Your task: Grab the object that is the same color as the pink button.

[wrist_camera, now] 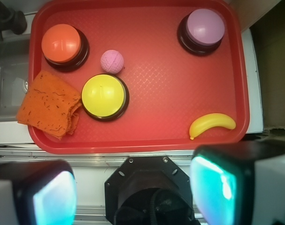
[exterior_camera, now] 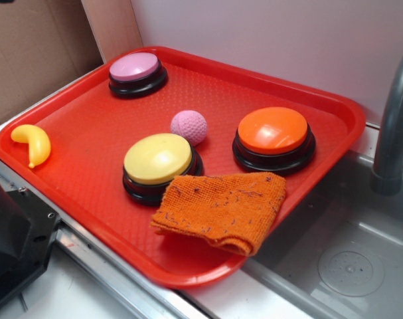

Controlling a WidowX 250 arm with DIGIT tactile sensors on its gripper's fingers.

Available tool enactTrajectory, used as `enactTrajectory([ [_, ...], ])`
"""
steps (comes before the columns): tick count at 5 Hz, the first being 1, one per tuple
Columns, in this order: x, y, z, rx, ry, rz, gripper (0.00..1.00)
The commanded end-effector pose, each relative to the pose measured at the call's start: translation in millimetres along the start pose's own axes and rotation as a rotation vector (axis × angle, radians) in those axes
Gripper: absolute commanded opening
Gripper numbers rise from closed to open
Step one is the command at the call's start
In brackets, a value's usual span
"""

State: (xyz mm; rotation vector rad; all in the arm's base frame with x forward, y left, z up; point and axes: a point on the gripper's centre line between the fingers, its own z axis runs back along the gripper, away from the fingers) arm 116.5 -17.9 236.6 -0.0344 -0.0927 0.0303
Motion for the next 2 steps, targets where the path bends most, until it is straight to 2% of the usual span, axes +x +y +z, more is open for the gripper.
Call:
enactTrajectory([
  [1,0.0,0.0,0.0,0.000,0.000,0.000,1.00],
  [2,9.3,2.4,-7.8,-0.007,-0.008,-0.028,1.00],
])
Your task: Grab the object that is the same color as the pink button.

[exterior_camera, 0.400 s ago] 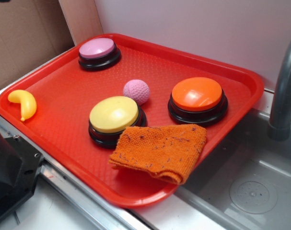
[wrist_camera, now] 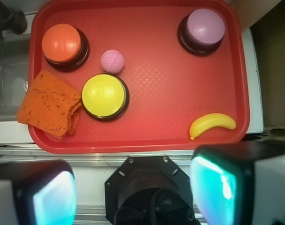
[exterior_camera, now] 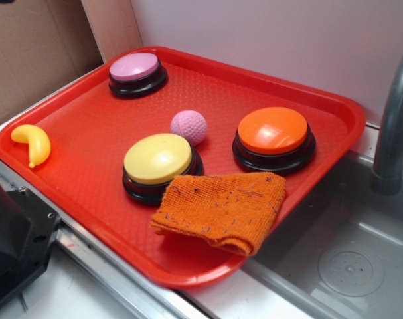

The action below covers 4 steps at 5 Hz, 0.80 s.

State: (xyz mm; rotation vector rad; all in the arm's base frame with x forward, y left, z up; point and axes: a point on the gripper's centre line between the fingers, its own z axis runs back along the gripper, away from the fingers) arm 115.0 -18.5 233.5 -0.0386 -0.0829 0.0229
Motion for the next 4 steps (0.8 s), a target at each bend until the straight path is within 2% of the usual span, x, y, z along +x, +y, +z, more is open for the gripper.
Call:
enactTrajectory([
  [1,31.0,10.2,-21.3,-0.016,-0.055,-0.035,1.00],
  [2,50.0,13.6,-36.1,-0.024,-0.062,-0.020,1.00],
  [3,71.8,12.1,-54.5,-0.041,-0.106,-0.037,1.00],
  [4,96.9,7.3,-82.2,-0.011,-0.138,-0.048,1.00],
])
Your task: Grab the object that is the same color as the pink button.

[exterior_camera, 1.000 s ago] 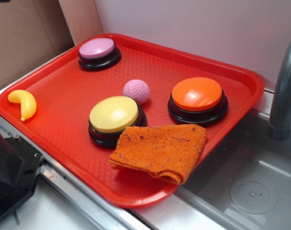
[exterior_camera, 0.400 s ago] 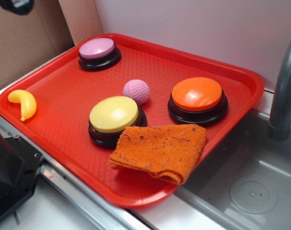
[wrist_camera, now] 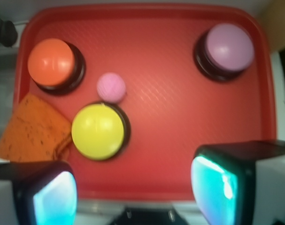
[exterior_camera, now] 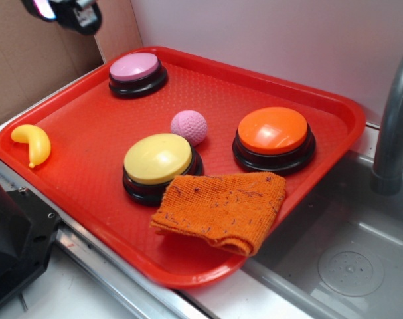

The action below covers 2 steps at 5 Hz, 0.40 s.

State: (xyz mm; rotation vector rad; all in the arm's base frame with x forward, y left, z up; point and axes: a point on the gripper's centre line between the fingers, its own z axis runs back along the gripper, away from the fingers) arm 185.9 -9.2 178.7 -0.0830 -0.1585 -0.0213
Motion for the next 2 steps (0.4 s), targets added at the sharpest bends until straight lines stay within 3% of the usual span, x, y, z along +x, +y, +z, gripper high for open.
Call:
enactTrajectory([
  [1,37.2,-2.7,-47.7,0.038,-0.058,-0.020,1.00],
  [2,42.2,-5.2,-68.5,0.028,-0.042,-0.048,1.00],
])
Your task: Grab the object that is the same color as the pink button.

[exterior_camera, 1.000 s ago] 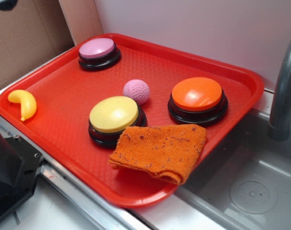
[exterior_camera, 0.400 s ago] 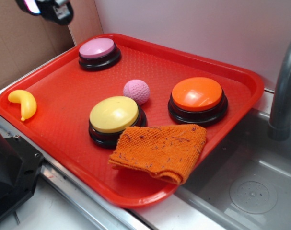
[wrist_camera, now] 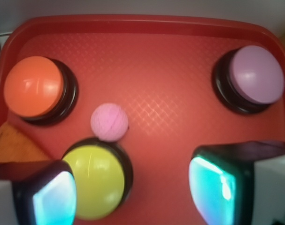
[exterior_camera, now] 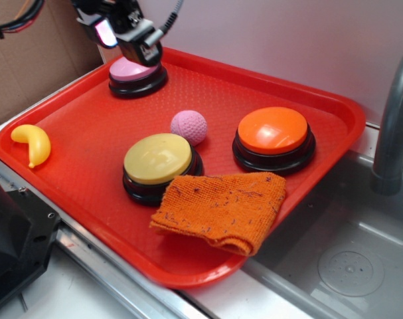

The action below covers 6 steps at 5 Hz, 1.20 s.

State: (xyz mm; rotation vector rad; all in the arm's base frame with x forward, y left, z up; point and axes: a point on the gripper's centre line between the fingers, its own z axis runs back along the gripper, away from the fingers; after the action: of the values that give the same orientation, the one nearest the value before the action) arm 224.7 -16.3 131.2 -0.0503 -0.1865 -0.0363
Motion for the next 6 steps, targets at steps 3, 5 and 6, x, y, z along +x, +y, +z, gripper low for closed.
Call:
enactTrajectory([
  [3,17.6,-10.2,-62.7,-0.032,0.023,-0.037,1.00],
  [5,18.3,-11.7,-83.5,-0.032,0.066,-0.029,1.00],
  [6,18.6,-12.3,-92.1,-0.040,0.080,-0.034,1.00],
])
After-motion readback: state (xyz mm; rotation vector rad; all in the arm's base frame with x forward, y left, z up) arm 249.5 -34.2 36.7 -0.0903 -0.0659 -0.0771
